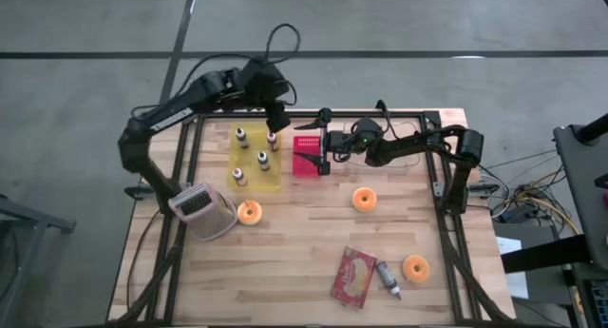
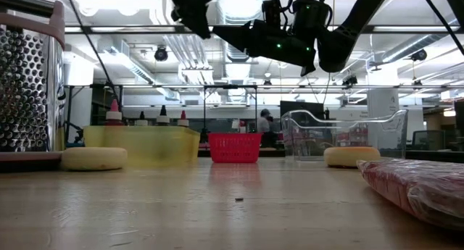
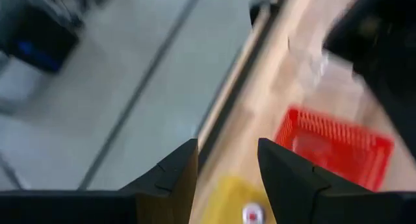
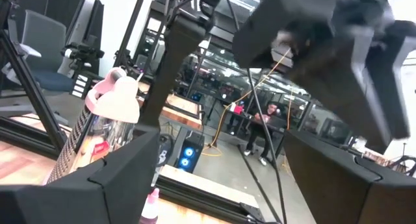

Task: Pick & Place Food Item
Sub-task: Put the purple food coloring bottle into the yellow bin

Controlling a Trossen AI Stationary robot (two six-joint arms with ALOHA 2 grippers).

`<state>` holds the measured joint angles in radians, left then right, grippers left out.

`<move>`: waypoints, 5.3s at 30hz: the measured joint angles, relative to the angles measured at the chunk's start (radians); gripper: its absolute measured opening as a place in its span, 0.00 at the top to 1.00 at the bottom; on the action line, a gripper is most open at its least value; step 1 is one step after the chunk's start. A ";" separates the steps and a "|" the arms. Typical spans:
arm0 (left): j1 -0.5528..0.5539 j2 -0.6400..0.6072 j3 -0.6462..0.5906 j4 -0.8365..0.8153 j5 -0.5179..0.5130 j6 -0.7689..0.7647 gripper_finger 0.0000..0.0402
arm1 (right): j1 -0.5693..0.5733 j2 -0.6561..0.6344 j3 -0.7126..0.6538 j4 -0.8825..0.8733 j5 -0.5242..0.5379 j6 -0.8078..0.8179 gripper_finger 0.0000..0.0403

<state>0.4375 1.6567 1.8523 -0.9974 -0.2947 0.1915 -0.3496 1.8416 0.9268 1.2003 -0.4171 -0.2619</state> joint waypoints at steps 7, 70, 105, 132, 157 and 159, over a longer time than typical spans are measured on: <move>-0.004 -0.254 -0.448 0.507 0.012 0.057 0.59 | 0.000 0.000 0.000 0.000 0.000 0.000 0.21; -0.008 -0.645 -1.023 0.957 0.217 0.172 0.59 | -0.001 0.000 0.000 -0.001 -0.001 0.059 0.21; -0.008 -0.650 -1.067 0.978 0.216 0.232 0.59 | 0.146 -0.082 0.726 -2.186 0.447 0.814 0.19; -0.008 -0.647 -1.091 0.924 0.220 0.198 0.59 | 0.797 0.028 0.841 -2.767 0.469 1.892 0.19; -0.008 -0.647 -1.137 1.005 0.228 0.233 0.59 | 0.920 0.306 0.834 -2.756 0.071 2.087 0.19; -0.008 -0.647 -1.137 1.006 0.229 0.236 0.59 | 0.920 0.318 0.834 -2.744 0.071 2.087 0.19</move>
<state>0.4290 1.0096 0.7158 0.0086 -0.0662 0.4274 0.5701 2.1594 1.7611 -1.5432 -0.3466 1.8252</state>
